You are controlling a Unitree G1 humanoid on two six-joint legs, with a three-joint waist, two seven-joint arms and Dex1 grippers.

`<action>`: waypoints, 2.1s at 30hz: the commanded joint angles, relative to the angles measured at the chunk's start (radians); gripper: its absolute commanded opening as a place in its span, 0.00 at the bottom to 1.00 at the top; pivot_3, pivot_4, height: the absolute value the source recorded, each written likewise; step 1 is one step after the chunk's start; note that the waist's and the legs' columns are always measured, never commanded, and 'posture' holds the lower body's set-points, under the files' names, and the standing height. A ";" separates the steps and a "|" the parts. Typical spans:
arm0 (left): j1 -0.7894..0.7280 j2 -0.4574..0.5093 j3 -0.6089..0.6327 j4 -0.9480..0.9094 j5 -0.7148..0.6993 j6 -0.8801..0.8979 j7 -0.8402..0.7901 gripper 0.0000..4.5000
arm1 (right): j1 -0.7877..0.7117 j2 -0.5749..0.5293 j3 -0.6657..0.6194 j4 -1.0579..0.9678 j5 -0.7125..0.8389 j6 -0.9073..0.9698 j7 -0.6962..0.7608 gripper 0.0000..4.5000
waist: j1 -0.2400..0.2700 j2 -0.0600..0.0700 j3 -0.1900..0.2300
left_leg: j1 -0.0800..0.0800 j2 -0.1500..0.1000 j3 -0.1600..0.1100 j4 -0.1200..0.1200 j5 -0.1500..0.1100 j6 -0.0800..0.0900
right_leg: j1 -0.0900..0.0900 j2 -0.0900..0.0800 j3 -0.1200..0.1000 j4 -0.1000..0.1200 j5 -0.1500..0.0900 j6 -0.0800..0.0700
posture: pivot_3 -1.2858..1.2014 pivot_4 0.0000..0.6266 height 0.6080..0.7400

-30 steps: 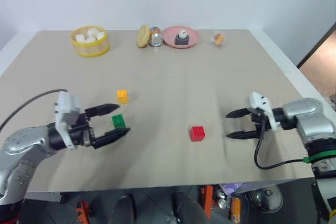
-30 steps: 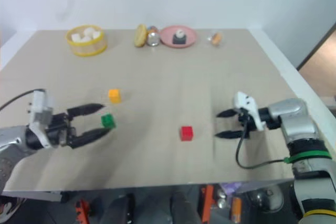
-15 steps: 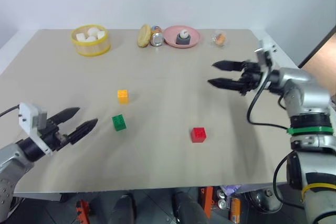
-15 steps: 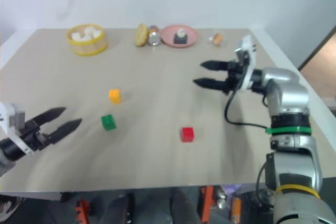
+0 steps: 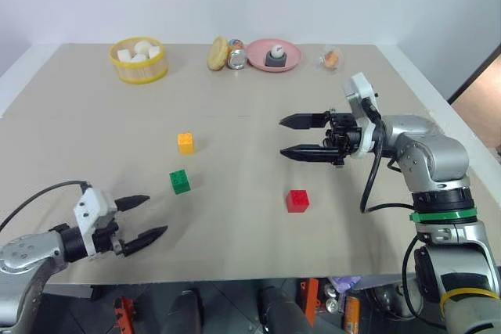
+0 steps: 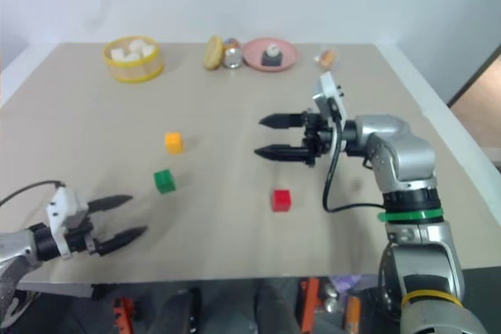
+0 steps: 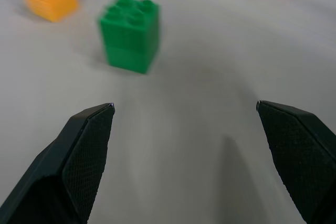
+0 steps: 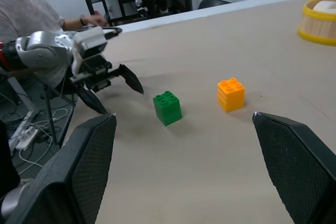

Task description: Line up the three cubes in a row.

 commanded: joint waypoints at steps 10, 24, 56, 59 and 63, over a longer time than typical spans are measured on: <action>-0.241 0.000 -0.056 0.177 0.024 -0.024 -0.029 1.00 | 0.063 -0.032 -0.034 -0.183 0.092 0.050 -0.042 0.95 | 0.000 0.000 0.000 | 0.000 0.001 0.000 0.000 0.000 0.000 | 0.000 0.001 -0.001 0.000 0.000 0.001 | 0.52 0.24 1.00; -0.446 -0.078 -0.184 0.455 0.117 -0.148 -0.102 1.00 | 0.084 -0.045 -0.063 -0.253 0.150 0.069 -0.110 0.95 | 0.001 0.000 0.000 | 0.000 0.000 -0.001 0.001 0.000 0.000 | 0.001 0.001 -0.001 0.001 0.001 0.002 | 0.52 0.24 1.00; -0.569 -0.147 -0.329 0.403 0.145 -0.210 -0.267 0.29 | 0.132 -0.136 -0.048 -0.235 0.120 0.011 -0.048 0.96 | 0.010 0.000 0.000 | -0.001 -0.001 -0.002 0.002 0.001 0.001 | 0.002 0.001 0.000 0.002 0.000 0.004 | 0.52 0.24 1.00; -0.587 -0.182 -0.381 0.316 0.133 -0.168 -0.276 0.29 | 0.221 -0.216 -0.066 -0.256 0.106 -0.021 0.001 0.96 | 0.019 0.000 -0.001 | -0.002 -0.001 -0.003 0.002 0.001 0.001 | 0.002 0.001 0.000 0.002 -0.001 0.005 | 0.52 0.24 1.00; -0.622 -0.236 -0.441 0.262 0.130 -0.118 -0.278 0.29 | 0.323 -0.292 -0.125 -0.269 0.119 -0.034 0.021 0.96 | 0.027 0.000 -0.001 | -0.002 -0.001 -0.003 0.002 0.001 0.001 | 0.002 0.001 0.000 0.002 -0.001 0.006 | 0.52 0.24 1.00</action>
